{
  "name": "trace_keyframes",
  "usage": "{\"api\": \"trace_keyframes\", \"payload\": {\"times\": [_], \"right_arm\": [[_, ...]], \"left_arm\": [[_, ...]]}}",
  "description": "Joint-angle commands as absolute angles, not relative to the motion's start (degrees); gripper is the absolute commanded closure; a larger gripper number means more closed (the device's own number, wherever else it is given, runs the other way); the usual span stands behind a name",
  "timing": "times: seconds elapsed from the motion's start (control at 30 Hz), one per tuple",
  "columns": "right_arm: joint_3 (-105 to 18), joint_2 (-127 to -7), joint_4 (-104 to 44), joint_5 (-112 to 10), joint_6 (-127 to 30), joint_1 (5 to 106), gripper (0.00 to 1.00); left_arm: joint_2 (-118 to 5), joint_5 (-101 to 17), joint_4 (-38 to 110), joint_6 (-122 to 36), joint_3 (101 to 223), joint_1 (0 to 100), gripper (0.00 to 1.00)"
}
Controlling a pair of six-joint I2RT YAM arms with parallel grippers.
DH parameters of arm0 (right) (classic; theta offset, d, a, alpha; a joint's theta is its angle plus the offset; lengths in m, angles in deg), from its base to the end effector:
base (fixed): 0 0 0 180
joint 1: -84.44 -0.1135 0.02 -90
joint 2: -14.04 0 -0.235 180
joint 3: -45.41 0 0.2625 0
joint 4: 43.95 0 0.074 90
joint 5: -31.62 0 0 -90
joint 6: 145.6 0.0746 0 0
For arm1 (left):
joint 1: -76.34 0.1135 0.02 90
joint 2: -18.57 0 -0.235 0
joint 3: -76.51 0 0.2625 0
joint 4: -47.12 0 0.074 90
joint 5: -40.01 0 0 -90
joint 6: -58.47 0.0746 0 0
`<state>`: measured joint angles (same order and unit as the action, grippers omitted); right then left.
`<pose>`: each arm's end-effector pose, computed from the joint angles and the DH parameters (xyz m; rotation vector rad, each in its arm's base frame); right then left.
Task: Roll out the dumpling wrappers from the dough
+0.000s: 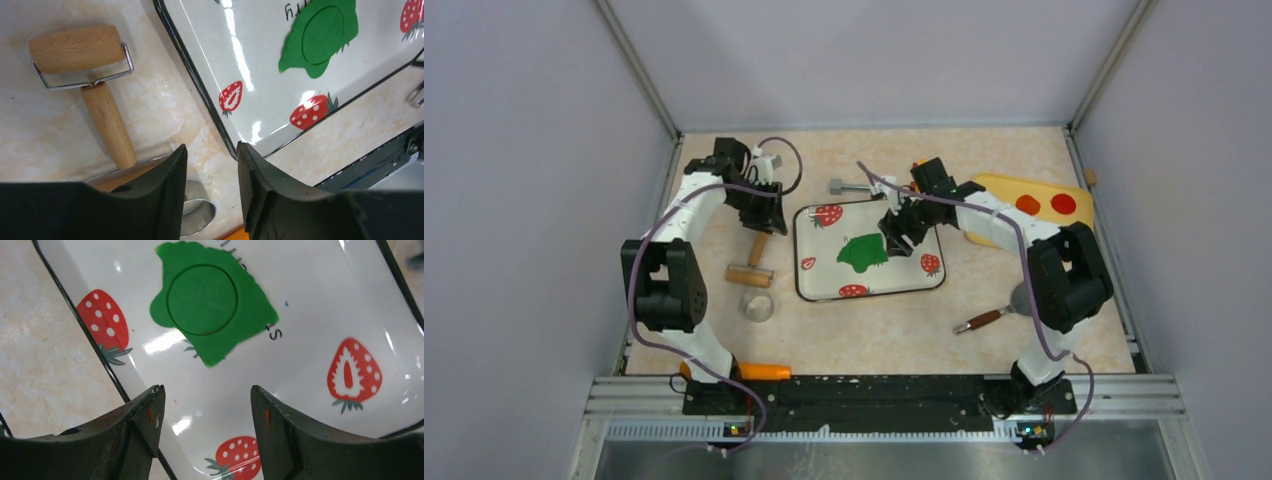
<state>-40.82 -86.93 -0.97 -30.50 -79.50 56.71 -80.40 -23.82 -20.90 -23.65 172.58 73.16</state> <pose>0.3319 0.2139 0.1591 -1.2617 2.1922 0.6503 0.3625 -0.0531 0.1991 0.3690 2.7056 -0.6149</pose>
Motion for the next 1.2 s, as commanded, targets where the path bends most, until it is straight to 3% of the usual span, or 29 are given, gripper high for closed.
{"api": "trace_keyframes", "payload": {"times": [0.0,0.17,0.37,0.63,0.87,1.17], "right_arm": [[-42.68,-88.08,-6.08,-27.59,-92.56,53.68,0.34],[-52.19,-95.83,0.2,-26.25,-97.02,49.25,0.32],[-63.25,-105.82,6.9,-27.17,-96.31,44.9,0.18],[-63.89,-105.78,6.15,-27.54,-93.1,44.71,0.17],[-67.2,-108.74,12.15,-24.76,-104.66,44.53,0.17],[-74.19,-114.03,9.4,-25.85,-98.98,44.27,0.17]], "left_arm": [[-82.37,-25.57,-7.81,-37.37,168.7,71.63,0.56],[-86.02,-26.93,-4.95,-39.48,168.82,69.34,0.55],[-88.21,-24.25,-2.59,-43.76,166.01,69.5,0.5],[-88.89,-24.56,-2.05,-44.13,165.73,69.41,0.51],[-91.21,-24.2,-2.63,-42.37,165.69,69.35,0.51],[-93.28,-21.95,-3.32,-41.97,165.58,69.37,0.52]]}}
